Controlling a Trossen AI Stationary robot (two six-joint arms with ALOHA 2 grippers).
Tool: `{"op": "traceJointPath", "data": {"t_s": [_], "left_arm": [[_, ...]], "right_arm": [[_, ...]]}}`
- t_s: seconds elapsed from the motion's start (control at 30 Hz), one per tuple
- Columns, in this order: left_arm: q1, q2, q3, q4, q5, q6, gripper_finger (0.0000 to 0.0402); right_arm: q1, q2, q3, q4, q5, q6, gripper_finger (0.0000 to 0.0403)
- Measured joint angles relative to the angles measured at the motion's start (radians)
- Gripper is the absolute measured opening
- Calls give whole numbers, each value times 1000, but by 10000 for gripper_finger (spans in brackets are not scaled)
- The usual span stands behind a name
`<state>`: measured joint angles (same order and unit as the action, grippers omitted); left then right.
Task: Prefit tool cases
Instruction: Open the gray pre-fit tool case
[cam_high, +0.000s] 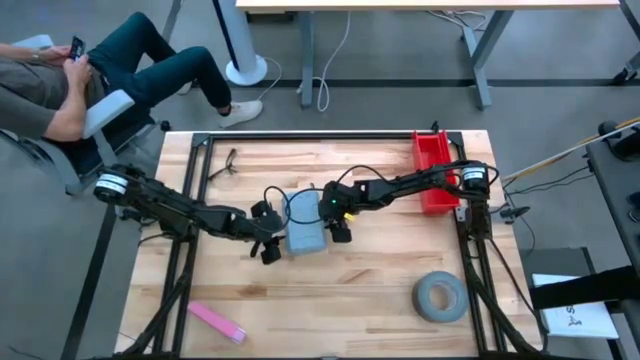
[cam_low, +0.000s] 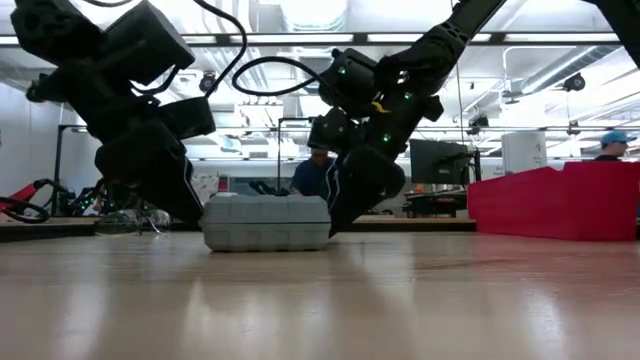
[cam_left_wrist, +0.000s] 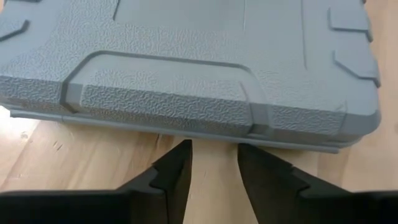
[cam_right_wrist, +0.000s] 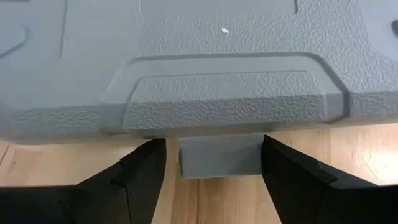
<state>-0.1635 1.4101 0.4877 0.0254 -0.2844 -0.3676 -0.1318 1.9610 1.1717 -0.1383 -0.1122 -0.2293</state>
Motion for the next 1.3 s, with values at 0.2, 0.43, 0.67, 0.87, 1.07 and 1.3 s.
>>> {"op": "traceJointPath", "data": {"t_s": [0.2,0.43,0.67,0.87,1.07,1.3], "left_arm": [[0,0,1,1,5,0,142],[0,-1,1,1,10,-2,131],[-1,-1,1,1,12,-3,137],[-1,-1,0,-6,24,-3,143],[-1,-1,0,1,37,-3,134],[-1,-2,5,9,40,-4,127]], "right_arm": [[0,0,1,4,11,2,193],[3,-11,1,1,7,18,169],[13,-26,5,-13,11,31,184],[23,-46,34,-42,11,27,173],[23,-78,47,-64,7,24,185],[23,-80,39,-91,9,24,176]]}}
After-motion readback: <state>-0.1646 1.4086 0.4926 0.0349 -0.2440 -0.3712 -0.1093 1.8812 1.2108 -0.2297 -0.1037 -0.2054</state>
